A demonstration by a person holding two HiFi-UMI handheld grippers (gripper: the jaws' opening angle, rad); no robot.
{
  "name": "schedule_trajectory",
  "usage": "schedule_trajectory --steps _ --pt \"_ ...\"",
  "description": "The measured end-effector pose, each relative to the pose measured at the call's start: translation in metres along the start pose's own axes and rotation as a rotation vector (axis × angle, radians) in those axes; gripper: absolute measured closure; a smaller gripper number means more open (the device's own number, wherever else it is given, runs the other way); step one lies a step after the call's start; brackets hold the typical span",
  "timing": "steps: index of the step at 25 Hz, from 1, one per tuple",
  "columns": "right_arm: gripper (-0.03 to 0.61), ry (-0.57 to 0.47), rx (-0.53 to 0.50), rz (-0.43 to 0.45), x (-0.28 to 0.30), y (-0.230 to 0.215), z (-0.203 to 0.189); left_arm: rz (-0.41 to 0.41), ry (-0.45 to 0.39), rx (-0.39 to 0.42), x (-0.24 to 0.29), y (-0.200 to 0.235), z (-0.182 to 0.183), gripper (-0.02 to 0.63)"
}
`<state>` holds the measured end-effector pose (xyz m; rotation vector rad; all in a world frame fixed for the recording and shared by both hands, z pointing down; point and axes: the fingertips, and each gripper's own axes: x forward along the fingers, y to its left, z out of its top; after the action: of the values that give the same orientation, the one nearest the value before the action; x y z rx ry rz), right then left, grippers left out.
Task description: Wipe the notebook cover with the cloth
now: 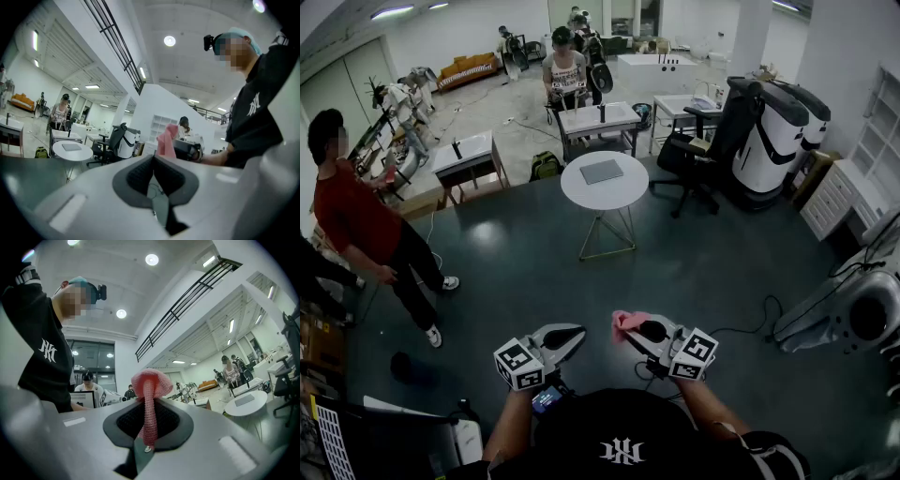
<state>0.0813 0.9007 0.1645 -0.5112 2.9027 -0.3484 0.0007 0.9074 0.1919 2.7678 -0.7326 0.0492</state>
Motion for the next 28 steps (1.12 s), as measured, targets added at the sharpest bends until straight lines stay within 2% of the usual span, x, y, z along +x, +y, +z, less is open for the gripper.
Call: schedule_trajectory --steps 19,28 --pt "0.541 -0.056 0.007 -0.051 -0.089 -0.005 0.019 0.001 -0.005 -0.005 0.058 -0.054 -0.004 0.611" --pt "0.541 -0.005 0.027 -0.057 -0.134 -0.029 -0.001 0.07 0.017 -0.039 0.083 -0.069 -0.026 0.611"
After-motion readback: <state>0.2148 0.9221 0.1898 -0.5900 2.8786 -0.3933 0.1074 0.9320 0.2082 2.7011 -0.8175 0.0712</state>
